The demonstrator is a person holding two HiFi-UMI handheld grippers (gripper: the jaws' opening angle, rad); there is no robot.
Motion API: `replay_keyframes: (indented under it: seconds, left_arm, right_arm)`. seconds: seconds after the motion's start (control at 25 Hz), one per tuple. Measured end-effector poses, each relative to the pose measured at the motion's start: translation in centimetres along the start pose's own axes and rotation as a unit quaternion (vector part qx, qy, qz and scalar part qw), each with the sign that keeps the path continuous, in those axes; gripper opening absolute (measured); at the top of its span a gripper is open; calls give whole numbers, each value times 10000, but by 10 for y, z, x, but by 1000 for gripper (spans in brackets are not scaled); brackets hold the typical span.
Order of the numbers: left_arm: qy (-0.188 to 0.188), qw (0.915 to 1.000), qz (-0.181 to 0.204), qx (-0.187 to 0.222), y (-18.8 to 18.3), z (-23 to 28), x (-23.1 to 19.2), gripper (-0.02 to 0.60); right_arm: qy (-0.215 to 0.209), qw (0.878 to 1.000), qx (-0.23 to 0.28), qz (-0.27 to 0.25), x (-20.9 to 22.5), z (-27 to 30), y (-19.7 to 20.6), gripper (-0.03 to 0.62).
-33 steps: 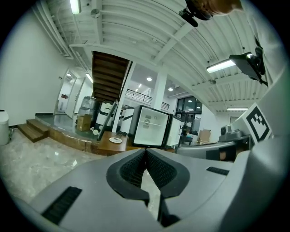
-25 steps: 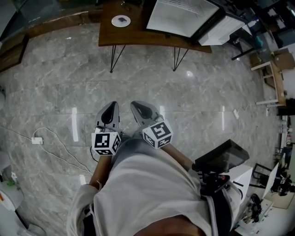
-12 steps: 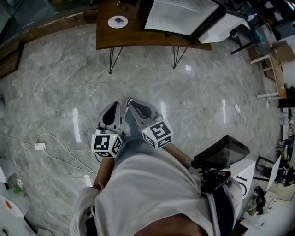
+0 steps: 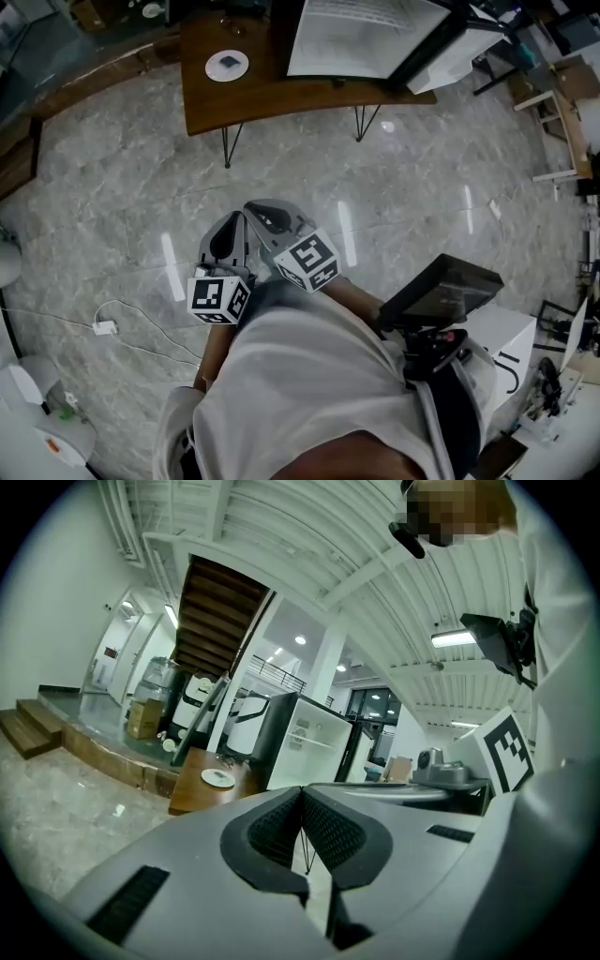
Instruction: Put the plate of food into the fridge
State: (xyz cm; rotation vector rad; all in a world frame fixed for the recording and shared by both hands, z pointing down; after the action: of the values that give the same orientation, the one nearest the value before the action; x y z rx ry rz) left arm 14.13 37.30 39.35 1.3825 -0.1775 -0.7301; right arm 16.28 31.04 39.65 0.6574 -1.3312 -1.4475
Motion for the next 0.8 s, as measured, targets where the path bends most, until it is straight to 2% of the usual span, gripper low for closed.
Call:
replay_keyframes:
  seconds: [0.24,0.48,0.68,0.8]
  left_arm:
    - [82,9999,44,-73,-32,113,-10,18]
    - [105,9992,263,-286,-50,195,-20,18]
    - [119,9957,210,-892,-40,249,-31,18]
    - [116,9939,115,-1091,-41,274,-46,18]
  right_arm:
    - [88,10000,-18,6,107,39,-41,19]
    - [248,9995,53,210,181,66,-59,18]
    - [566,9971,-266,436,231,86,-52,18]
    - [601,9960,-408,517,248,102,-52,18]
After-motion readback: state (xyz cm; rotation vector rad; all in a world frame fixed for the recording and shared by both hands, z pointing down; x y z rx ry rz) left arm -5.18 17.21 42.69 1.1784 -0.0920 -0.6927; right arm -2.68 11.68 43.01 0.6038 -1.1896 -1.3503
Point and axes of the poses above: the fingertips, and each gripper's own axes: z forward along the fingers, x to its right, y out of its underside, the point moved 4 cm from there along -z, backward along the fingers, and after that the axes turned 11 degrees about -y, right-handed, at the moved point
